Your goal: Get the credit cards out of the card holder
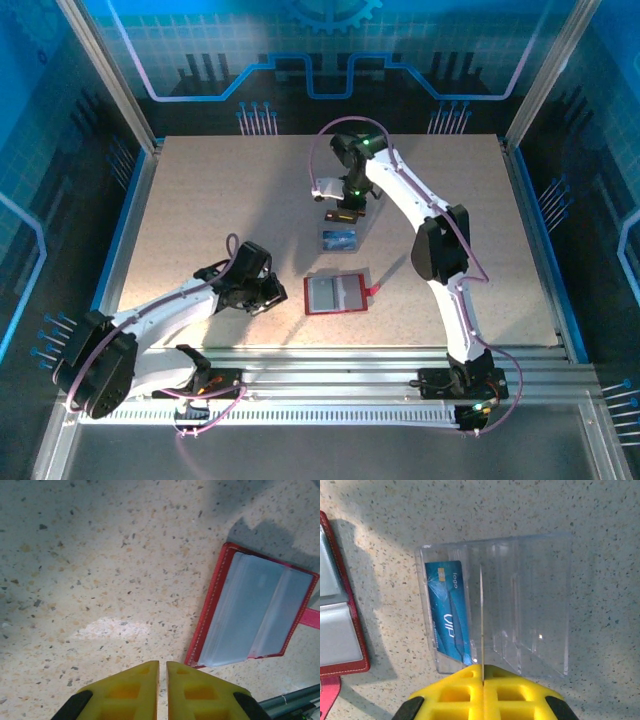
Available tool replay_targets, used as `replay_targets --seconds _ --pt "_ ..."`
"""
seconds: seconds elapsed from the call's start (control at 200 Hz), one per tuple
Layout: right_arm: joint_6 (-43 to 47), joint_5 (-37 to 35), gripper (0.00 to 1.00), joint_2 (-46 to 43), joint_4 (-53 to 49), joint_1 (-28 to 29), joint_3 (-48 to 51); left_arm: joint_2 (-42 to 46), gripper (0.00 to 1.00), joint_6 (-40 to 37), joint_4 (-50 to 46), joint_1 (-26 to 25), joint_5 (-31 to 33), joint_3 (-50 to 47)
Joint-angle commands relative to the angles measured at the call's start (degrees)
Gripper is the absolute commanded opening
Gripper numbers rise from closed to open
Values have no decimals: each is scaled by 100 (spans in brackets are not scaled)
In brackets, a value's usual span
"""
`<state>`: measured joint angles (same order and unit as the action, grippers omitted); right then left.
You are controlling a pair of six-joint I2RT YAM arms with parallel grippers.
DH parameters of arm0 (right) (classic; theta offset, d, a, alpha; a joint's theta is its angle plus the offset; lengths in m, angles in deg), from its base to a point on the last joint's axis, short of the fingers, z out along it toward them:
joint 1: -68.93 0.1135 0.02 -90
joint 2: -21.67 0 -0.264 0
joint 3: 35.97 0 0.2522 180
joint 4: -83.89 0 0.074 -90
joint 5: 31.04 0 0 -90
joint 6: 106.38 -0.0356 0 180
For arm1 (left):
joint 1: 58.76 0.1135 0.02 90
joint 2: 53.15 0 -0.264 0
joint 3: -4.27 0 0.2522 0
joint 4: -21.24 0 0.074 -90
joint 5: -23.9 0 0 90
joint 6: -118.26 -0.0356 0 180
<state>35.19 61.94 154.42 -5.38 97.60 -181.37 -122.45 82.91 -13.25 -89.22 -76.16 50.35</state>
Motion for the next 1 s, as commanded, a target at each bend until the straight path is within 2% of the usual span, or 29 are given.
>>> replay_targets --seconds 0.0,0.555,0.7,0.755,0.996 --pt "213 78 0 289 -302 -37 -272 -137 12 89 -134 64 -13 170" --pt "284 471 0 774 -634 76 -563 -345 12 89 -91 62 -26 206" --pt "13 97 24 672 -244 76 -551 -433 12 82 -10 58 -73 214" --pt "-144 -136 29 528 105 69 -441 -457 12 89 25 61 -91 223" --pt "-339 -389 33 -275 1166 137 441 -453 12 89 85 66 -87 208"
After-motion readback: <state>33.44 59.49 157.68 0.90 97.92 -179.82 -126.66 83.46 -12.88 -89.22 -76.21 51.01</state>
